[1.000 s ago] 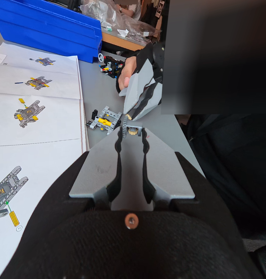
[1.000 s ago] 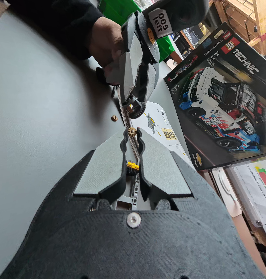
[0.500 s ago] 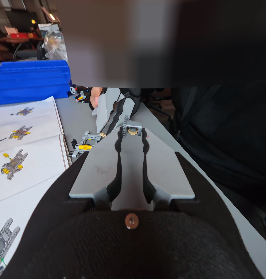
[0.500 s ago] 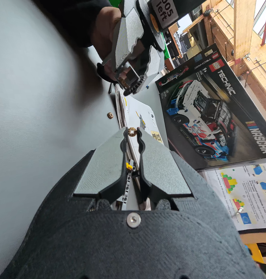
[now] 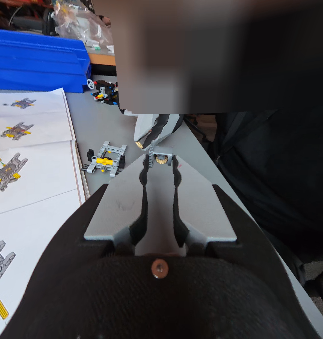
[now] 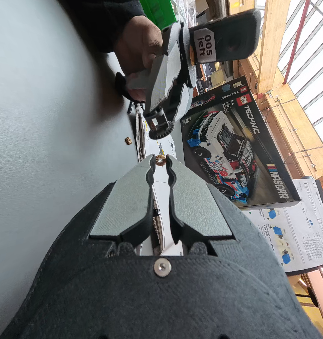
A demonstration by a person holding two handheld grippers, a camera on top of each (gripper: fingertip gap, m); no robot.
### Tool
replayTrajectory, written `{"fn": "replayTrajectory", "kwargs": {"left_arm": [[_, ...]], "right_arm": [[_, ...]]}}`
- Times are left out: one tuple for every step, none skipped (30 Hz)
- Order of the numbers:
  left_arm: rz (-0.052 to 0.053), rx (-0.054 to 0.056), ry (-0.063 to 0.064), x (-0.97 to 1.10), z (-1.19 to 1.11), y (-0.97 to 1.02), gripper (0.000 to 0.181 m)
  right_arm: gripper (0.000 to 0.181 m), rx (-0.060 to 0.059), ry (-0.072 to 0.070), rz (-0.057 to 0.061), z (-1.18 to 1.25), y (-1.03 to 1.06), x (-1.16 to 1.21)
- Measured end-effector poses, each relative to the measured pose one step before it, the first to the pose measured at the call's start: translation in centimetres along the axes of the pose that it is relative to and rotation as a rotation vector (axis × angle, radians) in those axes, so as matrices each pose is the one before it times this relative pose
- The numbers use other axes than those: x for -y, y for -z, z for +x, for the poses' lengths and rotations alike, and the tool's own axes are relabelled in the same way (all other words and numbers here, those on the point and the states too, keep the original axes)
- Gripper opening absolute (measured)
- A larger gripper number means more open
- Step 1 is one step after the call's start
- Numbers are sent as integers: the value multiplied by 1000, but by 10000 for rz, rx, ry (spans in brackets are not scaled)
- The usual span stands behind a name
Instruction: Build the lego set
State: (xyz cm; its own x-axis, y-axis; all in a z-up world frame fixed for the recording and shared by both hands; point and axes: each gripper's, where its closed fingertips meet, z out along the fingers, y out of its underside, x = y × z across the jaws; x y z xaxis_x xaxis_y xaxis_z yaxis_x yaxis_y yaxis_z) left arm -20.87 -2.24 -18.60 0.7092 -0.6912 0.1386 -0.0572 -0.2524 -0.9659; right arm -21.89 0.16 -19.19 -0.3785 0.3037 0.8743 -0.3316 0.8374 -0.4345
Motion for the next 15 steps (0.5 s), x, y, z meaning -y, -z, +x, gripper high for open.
{"fn": "replayTrajectory", "kwargs": {"left_arm": [[-16,-36,176,-32,-56,21,23],[9,-59,120,-2,29,25,23],[9,2,27,7,-20,0,23],[-5,4,-14,0,7,-1,23],[-20,0,-25,-29,25,-14,23],[-39,18,-27,-52,-3,-15,23],[-43,11,-2,-60,-18,-13,23],[-35,3,32,-55,-20,-13,23],[-30,8,58,-55,-45,2,23],[-31,9,147,-60,-63,-7,23],[-44,-4,216,-85,-107,5,23],[-55,83,235,-101,-289,10,23],[-43,132,245,-90,-375,31,23],[-7,57,222,-28,-271,60,23],[39,20,181,19,-183,83,23]], "right_arm": [[8,23,-11,11,-52,-14,20],[8,34,-15,13,-54,-18,15],[8,38,-26,16,-59,-4,18],[8,33,-27,18,-53,-6,22],[8,25,-25,12,-27,10,0],[8,44,-52,25,-46,21,27],[8,84,-117,52,-97,43,84],[8,132,-196,51,-148,36,83],[8,119,-197,23,-101,18,37],[8,83,-126,24,-68,24,28],[8,56,-80,55,-46,24,42],[8,37,-69,70,-24,26,78],[8,3,-36,32,32,21,24],[8,-35,9,-5,63,1,-18],[8,-40,40,-3,60,-5,-20]]}}
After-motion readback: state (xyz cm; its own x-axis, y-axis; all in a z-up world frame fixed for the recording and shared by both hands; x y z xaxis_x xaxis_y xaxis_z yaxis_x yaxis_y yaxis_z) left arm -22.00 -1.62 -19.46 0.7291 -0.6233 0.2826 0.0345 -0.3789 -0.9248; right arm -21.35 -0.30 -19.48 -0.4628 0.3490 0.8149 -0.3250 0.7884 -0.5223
